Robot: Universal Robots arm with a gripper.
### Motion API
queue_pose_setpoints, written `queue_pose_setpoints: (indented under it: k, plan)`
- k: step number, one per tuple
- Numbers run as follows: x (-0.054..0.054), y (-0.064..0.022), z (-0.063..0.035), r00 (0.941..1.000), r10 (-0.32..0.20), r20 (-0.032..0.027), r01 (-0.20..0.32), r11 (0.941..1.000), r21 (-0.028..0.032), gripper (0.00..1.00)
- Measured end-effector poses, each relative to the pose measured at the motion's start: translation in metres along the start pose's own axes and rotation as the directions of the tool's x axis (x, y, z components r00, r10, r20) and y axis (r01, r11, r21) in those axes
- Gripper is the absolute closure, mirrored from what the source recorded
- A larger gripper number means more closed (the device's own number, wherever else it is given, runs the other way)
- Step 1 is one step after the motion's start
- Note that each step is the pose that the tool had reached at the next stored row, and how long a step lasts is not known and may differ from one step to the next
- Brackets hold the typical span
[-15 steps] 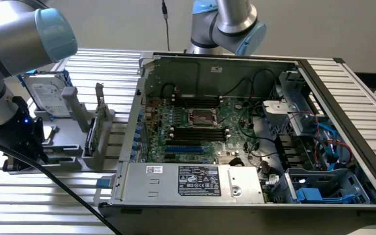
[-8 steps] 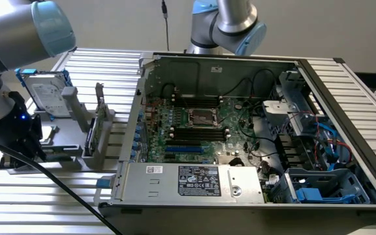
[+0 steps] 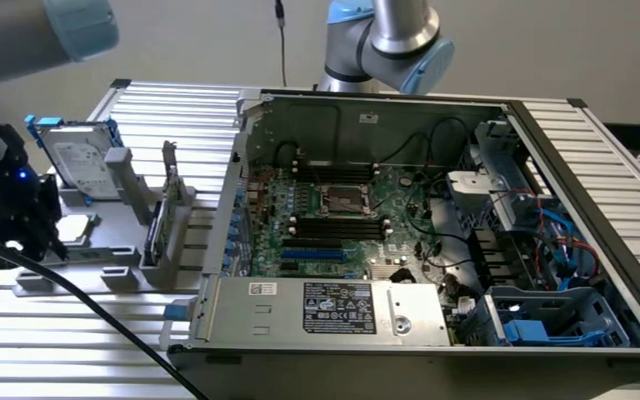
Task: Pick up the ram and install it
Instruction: 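Pick up the ram and move it above insertion slot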
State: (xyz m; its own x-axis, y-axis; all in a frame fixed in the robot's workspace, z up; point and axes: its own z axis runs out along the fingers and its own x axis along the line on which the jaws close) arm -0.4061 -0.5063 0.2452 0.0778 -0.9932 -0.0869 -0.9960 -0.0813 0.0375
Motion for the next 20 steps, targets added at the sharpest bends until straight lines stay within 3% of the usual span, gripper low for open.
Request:
queue_pose_setpoints:
  k: [5,9,20]
  plan:
    - [-0.001,-0.0033,-0.0227,1.0,0.001,0.0004,-0.001,1.0,-0.0048,0.86]
    - [-0.002,-0.0121,-0.0411,1.0,0.002,0.0009,-0.002,0.9999,-0.0108,0.86]
    - [-0.004,-0.0575,-0.0927,1.0,0.003,0.0001,-0.003,0.9997,-0.0244,0.86]
